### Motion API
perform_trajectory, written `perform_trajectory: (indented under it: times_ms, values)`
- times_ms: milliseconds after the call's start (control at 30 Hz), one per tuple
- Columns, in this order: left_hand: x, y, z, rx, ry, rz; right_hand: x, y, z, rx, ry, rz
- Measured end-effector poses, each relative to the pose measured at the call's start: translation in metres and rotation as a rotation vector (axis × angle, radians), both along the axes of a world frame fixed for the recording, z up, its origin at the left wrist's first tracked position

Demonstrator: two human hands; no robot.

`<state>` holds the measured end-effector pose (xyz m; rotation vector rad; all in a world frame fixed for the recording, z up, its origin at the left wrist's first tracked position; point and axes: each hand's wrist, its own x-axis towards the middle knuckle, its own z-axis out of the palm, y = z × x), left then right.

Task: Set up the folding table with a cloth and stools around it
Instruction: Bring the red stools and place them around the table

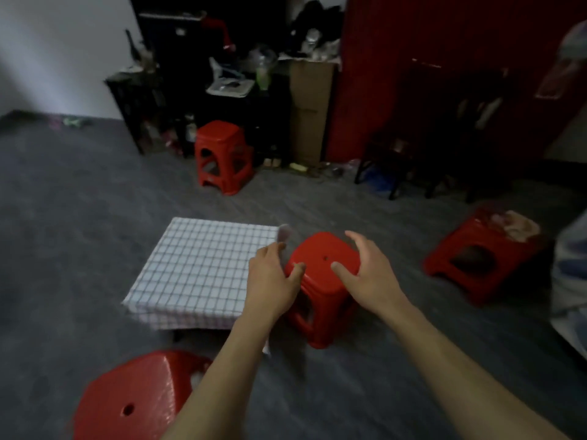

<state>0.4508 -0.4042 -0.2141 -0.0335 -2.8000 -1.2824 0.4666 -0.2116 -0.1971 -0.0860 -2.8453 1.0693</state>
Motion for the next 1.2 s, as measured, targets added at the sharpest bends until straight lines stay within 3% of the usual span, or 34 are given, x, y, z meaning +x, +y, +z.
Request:
perform_trajectory:
  times_ms: [300, 567, 1200]
  values:
    - [0.009, 0.181, 0.012, -0.164, 0.004, -0.172, 0.044, 0.181, 0.005, -0.120, 0.016, -0.194]
    - [-0.015, 0.302, 0.015, -0.185, 0.038, -0.359, 0.049, 0.292, 0.006, -0.114, -0.014, -0.327]
    - [-0.230, 0.534, -0.005, -0.055, -0.010, -0.577, -0.109, 0.488, 0.013, -0.002, -0.093, -0.630]
